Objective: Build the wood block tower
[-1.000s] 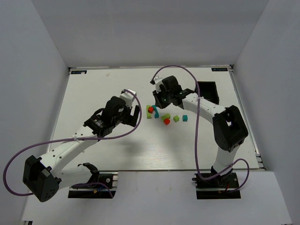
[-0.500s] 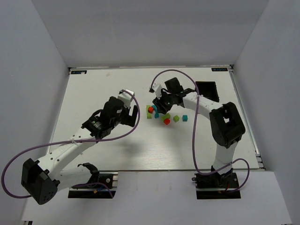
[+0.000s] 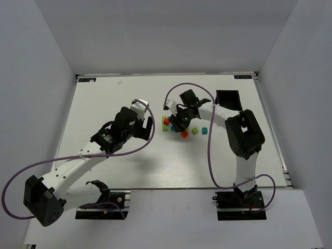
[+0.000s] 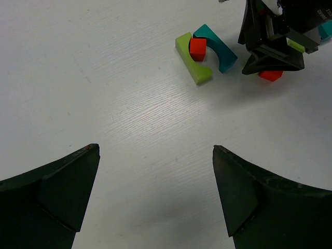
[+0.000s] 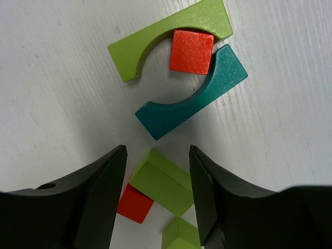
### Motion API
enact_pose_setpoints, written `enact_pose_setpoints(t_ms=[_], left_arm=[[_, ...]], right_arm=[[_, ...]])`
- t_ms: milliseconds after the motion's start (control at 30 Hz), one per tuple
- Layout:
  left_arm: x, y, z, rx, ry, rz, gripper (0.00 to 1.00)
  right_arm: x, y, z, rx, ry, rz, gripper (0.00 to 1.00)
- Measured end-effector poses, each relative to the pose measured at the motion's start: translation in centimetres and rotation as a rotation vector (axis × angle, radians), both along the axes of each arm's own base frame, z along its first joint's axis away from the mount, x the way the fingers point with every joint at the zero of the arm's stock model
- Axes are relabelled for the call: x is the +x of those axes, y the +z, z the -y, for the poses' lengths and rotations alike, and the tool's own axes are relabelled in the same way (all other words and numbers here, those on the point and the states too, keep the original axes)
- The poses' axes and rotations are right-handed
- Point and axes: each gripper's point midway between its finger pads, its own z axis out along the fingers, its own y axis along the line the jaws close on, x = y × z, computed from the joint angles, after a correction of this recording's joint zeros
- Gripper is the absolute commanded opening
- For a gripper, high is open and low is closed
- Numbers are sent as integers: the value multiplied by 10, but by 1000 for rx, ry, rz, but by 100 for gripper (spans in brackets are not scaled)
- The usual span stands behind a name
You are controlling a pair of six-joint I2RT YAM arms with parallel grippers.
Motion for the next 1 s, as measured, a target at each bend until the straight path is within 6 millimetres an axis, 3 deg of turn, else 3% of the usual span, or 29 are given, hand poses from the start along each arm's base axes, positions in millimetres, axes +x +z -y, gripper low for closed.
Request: enact_pose_setpoints(t_ms=[300,1000], left_arm=[[0,0,0,0,0,0,100],[0,0,0,0,0,0,100]], right_arm=[[1,-14,-5,-17,19,-15,59],[3,-17,-16,-18,82,33,59]])
